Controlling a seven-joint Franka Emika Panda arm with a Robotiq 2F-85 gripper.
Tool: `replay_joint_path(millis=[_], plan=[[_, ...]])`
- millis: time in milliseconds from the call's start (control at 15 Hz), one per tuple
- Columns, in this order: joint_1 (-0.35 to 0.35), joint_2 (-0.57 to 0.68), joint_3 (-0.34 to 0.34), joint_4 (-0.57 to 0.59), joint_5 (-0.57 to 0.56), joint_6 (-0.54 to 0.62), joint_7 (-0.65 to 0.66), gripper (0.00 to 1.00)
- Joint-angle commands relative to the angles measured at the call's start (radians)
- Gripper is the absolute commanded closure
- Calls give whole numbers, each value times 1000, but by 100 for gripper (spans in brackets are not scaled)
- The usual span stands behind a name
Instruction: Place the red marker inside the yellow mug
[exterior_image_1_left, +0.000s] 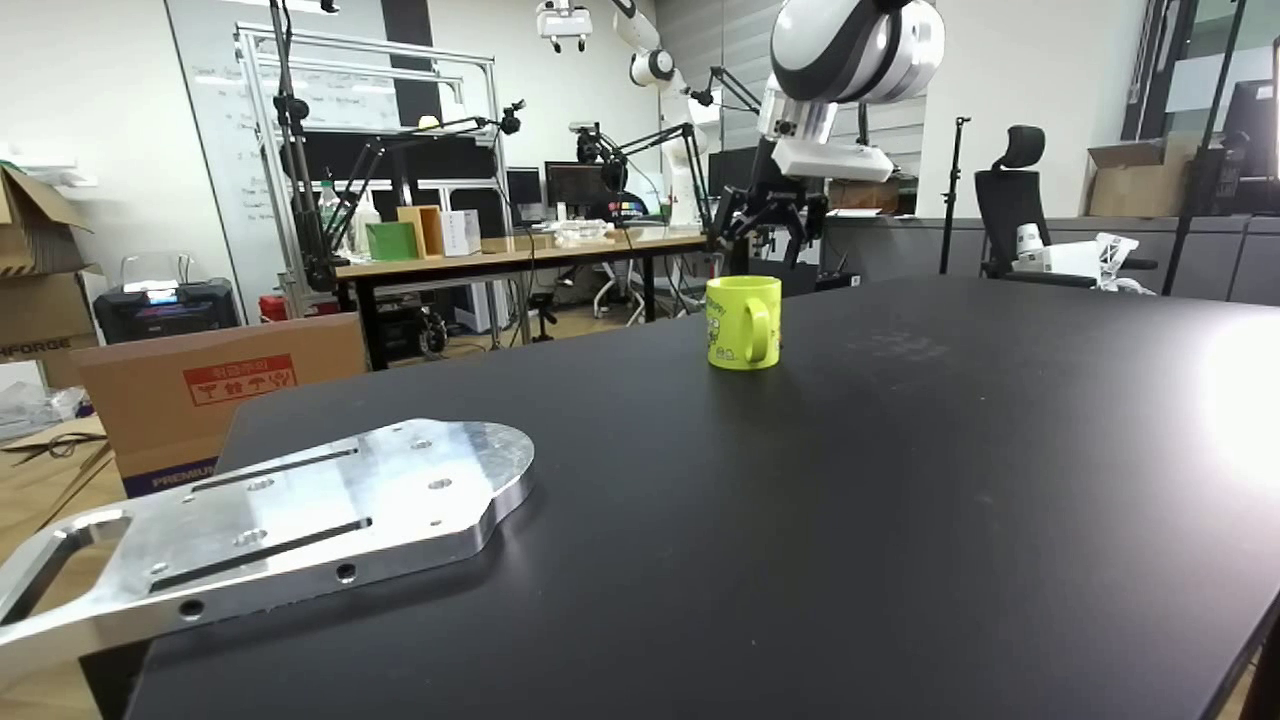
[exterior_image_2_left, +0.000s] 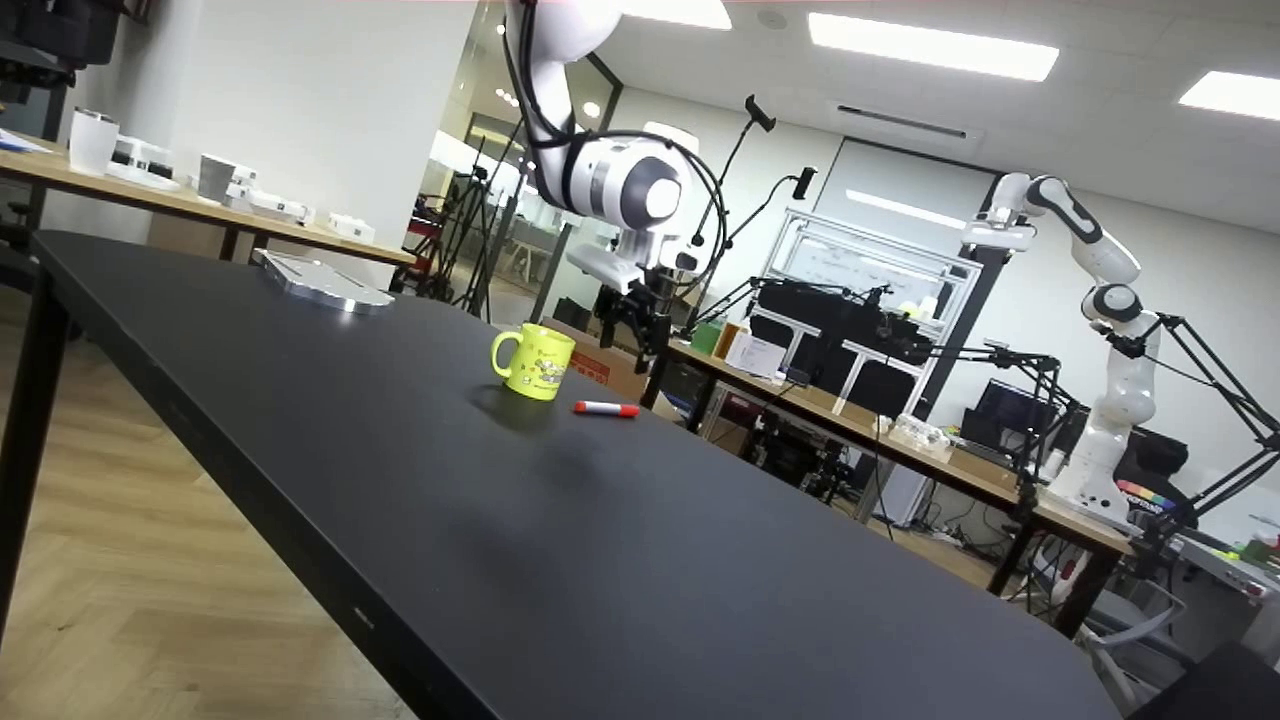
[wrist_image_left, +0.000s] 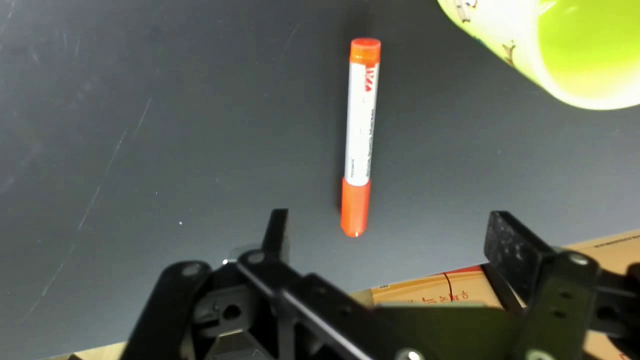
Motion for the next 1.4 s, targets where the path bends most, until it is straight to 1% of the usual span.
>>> replay_joint_path(millis=[0,333,667,867,933,1000,1067,1133,1267,1333], plan=[[5,66,-12,77,7,-25,33,0],[8,111,-33,107,1,-94,63,0],[8,148,-38,142,1,-165,84,0],[8,174,-35,164,1,-170,88,0],[6,181,-32,169,1,-169,80,25],[8,185,-35,173,-1,-167,83,27],[9,190,-37,179,-1,-167,86,33],[9,190,-42,185,-3,-171,95,41],[21,191,-71,200,-5,-173,173,54],[26,186,-83,208,-4,-214,217,62]])
